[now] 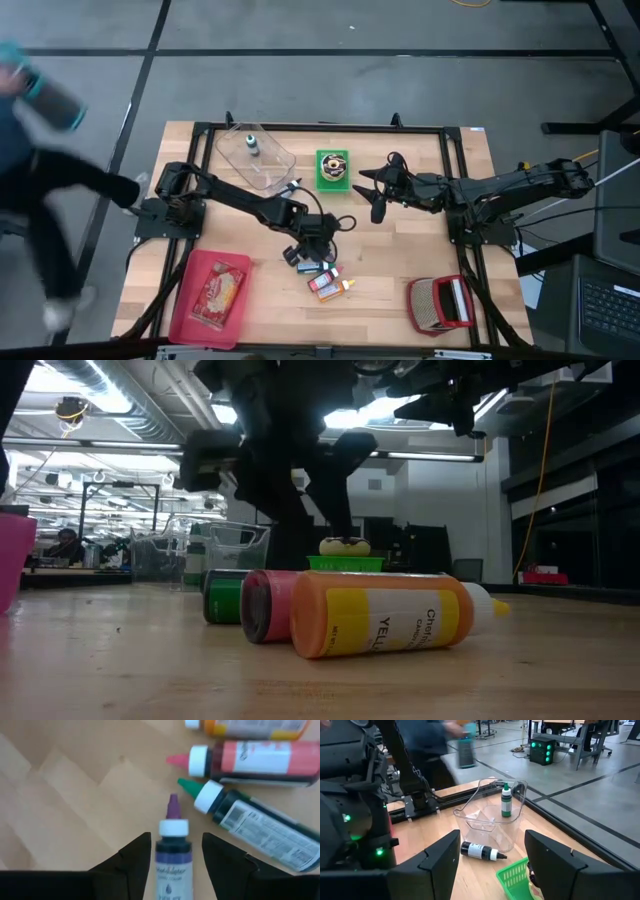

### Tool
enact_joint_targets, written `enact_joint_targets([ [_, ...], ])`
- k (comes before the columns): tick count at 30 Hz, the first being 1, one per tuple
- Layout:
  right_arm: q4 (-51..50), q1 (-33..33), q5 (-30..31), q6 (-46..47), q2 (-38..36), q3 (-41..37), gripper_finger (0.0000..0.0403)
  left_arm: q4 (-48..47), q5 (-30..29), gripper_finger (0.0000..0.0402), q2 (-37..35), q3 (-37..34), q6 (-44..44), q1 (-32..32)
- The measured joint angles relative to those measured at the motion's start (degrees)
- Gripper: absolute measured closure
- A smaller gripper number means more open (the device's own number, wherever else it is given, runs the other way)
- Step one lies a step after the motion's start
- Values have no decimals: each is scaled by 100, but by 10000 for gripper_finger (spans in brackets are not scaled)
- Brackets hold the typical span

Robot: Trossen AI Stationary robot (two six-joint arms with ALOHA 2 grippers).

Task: Pick & Place Food Item
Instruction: Put the purple food coloring bottle into the transparent bin

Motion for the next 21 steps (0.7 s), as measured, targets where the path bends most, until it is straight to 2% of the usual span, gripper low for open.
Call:
enact_joint_targets([
  [7, 2, 1, 3, 5, 0, 0, 176, 331, 435, 232, 0, 0, -212, 0],
  [21, 17, 2, 2, 10, 0, 0, 176, 768, 529, 237, 536, -7, -395, 18],
])
